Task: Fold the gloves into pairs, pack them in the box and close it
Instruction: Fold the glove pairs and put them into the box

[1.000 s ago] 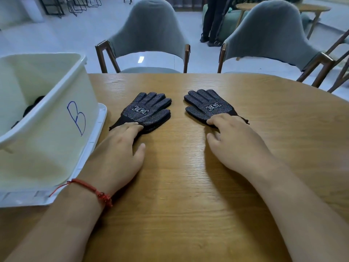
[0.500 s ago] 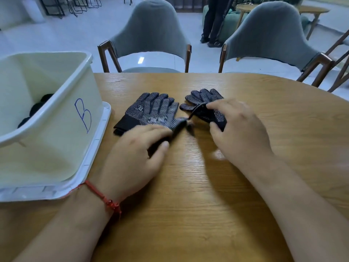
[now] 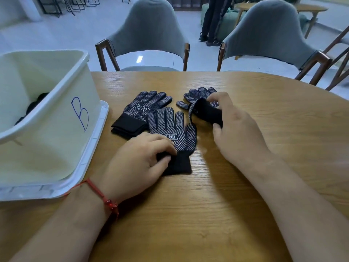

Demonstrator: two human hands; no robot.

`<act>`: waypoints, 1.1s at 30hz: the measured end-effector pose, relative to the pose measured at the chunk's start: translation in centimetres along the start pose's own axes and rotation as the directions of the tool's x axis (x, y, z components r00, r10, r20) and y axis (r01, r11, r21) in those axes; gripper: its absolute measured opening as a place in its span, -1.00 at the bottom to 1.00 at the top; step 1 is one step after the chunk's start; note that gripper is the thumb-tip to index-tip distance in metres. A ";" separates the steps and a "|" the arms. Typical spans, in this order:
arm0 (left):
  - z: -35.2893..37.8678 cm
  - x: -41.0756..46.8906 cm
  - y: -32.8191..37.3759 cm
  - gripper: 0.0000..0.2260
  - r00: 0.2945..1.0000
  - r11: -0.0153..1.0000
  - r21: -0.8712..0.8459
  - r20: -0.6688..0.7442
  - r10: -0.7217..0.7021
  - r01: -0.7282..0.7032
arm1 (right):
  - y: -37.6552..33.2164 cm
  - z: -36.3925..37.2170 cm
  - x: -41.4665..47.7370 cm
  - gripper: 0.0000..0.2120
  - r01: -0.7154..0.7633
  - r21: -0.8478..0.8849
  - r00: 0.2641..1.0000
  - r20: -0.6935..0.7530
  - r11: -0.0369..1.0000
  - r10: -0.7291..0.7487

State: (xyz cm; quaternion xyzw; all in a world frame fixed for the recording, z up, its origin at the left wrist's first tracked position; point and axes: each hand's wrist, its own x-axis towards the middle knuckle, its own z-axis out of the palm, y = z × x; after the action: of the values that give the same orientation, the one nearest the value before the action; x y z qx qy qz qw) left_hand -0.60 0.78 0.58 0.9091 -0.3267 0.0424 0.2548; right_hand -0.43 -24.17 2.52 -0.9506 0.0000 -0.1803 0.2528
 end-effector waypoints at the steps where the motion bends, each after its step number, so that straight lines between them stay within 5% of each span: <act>1: -0.1 -0.1 0.3 -0.84 0.999 0.999 -0.022 0.023 0.039 -0.039 | -0.1 0.0 -0.1 -0.51 0.012 0.033 0.999 -0.030 0.999 -0.011; 5: 0.2 -0.1 1.1 -0.83 0.987 0.985 -0.078 0.027 0.158 -0.156 | -0.4 -0.2 0.2 -0.67 -0.018 0.200 0.994 -0.103 0.980 0.040; 8: 0.6 0.1 0.2 -0.70 0.999 0.999 -0.026 -0.008 0.040 -0.040 | -0.9 -0.9 0.5 -0.72 -0.068 0.436 0.994 -0.051 0.897 0.100; 12: 1.0 0.1 -0.3 -0.50 0.999 1.000 -0.008 0.048 -0.019 0.019 | -2.8 -2.4 0.5 -0.81 -0.151 0.817 0.988 0.099 0.556 0.122; 20: 1.3 0.4 -0.4 -0.52 0.995 1.000 0.004 0.098 0.019 -0.019 | -5.1 -5.0 1.1 -0.76 -0.185 0.964 0.982 0.189 0.193 -0.003; 26: 1.2 0.1 -0.3 -0.47 0.995 0.999 0.032 0.097 -0.003 -0.001 | -5.0 -3.3 2.1 -0.58 -0.149 0.960 0.980 0.176 0.235 -0.095; 33: 1.3 0.0 -0.5 -0.48 0.996 1.000 0.008 0.085 0.013 -0.014 | -2.9 -1.9 0.1 -0.56 -0.251 0.911 0.963 0.270 0.328 -0.012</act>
State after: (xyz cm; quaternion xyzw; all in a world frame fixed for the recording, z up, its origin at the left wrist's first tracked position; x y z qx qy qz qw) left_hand -0.40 0.44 -0.73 0.9090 -0.3432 0.0070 0.2363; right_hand -1.30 -22.57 5.49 -0.6421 -0.0622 -0.0177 0.7639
